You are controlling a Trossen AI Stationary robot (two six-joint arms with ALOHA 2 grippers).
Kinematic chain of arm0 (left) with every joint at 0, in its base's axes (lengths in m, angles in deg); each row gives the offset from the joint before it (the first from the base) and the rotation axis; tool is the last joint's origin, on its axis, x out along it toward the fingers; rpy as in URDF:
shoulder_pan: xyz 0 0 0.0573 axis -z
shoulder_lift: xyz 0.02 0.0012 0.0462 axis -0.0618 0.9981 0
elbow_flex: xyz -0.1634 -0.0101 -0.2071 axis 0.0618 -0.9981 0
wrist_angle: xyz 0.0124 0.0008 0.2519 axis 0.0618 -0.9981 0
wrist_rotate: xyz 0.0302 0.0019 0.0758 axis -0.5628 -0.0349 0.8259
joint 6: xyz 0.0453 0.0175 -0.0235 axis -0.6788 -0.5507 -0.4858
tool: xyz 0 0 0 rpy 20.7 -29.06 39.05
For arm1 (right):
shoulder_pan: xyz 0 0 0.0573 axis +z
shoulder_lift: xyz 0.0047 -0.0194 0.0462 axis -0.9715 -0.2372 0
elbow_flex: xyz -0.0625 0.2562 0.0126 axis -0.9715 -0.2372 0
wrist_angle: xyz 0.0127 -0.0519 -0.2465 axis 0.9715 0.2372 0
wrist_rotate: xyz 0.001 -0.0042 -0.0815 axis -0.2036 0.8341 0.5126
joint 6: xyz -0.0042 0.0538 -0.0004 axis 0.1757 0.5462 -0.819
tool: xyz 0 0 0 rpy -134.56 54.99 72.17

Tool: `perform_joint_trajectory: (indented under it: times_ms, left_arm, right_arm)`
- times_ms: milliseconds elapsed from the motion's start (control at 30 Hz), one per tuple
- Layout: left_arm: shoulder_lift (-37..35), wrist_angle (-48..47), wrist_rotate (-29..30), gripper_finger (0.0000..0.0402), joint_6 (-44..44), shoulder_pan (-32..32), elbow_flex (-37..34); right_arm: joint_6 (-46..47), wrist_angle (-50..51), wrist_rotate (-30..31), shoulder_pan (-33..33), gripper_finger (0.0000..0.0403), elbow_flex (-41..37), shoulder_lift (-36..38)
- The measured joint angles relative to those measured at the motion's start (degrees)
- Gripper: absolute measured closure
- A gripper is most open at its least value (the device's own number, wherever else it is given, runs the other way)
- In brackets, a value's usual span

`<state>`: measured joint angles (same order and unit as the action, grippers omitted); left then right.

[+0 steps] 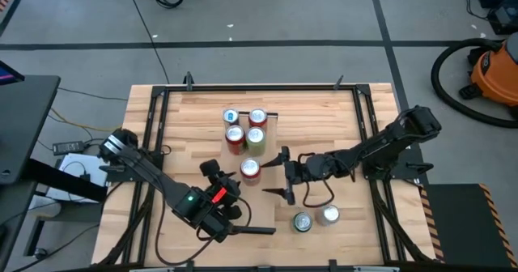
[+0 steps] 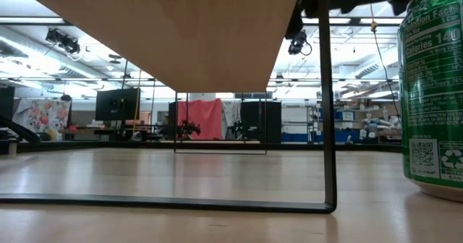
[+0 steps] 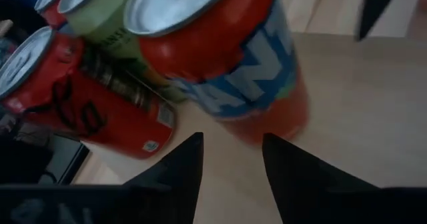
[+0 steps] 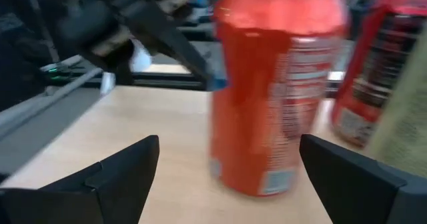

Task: Place canned beverage on shelf
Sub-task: Put the red soda can on the shelf

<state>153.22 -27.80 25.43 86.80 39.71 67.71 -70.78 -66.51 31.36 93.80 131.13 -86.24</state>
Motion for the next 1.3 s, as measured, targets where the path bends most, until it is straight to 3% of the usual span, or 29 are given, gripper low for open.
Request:
perform_joint_trajectory:
  times_ms: [700, 1167, 1300]
  left_arm:
    - [-1.1, 2.4, -12.4, 0.0237, -2.6, 0.0, 0.8]
    - [-1.3, 4.4, -12.3, 0.0204, -1.3, -1.8, 0.9]
    - [-1.3, 4.9, -12.4, 0.0199, -4.0, -2.8, 0.9]
  right_arm:
    - [0.0, 0.9, 6.2, -0.7, 0.003, 7.2, -8.4]
    - [-1.6, 18.4, 7.7, 1.7, 0.0031, 7.5, -0.2]
    - [-6.5, 21.9, 7.7, 3.6, 0.0042, 7.4, 0.1]
